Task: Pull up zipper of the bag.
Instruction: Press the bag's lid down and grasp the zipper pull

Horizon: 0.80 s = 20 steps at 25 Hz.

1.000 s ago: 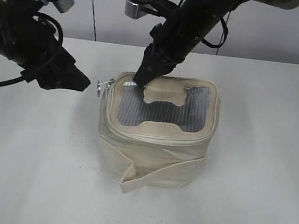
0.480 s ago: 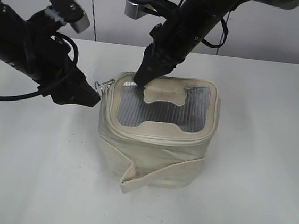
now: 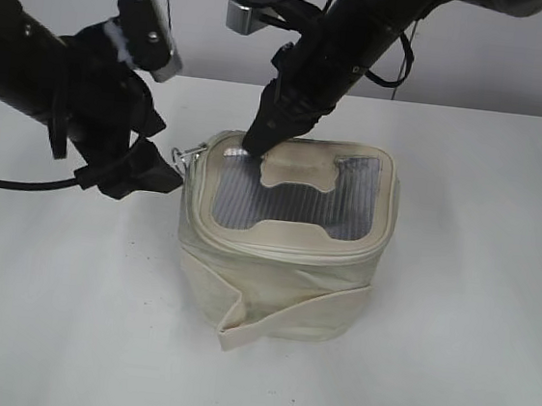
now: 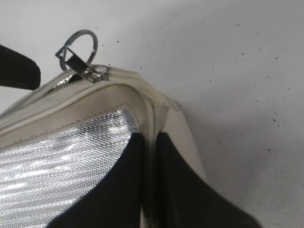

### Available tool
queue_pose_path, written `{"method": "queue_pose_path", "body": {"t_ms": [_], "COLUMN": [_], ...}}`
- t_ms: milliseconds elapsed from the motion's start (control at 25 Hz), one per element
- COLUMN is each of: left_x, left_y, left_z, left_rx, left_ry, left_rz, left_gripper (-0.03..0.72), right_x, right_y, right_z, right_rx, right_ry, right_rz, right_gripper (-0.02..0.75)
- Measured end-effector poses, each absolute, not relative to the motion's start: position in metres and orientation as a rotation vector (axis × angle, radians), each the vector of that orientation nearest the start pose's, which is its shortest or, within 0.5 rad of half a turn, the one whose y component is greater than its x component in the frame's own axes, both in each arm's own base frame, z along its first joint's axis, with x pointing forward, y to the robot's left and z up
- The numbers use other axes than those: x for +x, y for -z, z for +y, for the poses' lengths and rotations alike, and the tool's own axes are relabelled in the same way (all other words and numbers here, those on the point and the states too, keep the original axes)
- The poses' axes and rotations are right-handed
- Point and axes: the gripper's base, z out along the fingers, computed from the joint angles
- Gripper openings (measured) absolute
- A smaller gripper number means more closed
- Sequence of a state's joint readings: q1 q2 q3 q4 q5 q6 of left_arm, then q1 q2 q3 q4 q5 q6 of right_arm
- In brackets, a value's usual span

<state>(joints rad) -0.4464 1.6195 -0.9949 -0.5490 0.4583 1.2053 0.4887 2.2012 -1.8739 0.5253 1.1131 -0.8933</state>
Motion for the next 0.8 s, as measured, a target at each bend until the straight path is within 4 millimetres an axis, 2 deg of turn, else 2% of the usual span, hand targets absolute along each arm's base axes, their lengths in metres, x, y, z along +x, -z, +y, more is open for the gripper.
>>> {"method": "queue_pose_path", "body": {"t_ms": [320,520,680,800], "left_x": [0.285,0.288,0.288,0.286], "left_y": [-0.224,-0.213,-0.210,-0.209], "left_z": [-0.183,-0.187,-0.188,-0.189], "left_rx": [1.576,1.616,1.633,1.665], "left_ry": [0.035,0.005,0.004,0.002], "left_rz": [1.838,1.824,1.825,1.822], "left_gripper": [0.590,0.549,0.463,0.364], "right_x": [0.395,0.395,0.395,0.395], "right_y": [-0.212,-0.212,-0.212,-0.212], "right_z": [0.256,0.256,0.256,0.256], "right_rx": [-1.558,-1.558,-1.560,-1.560], "right_ry": [-0.625,-0.625,-0.624,-0.624], "right_rz": [2.286,2.286,2.286,2.286], "right_gripper": [0.046,0.046,0.046,0.046]}}
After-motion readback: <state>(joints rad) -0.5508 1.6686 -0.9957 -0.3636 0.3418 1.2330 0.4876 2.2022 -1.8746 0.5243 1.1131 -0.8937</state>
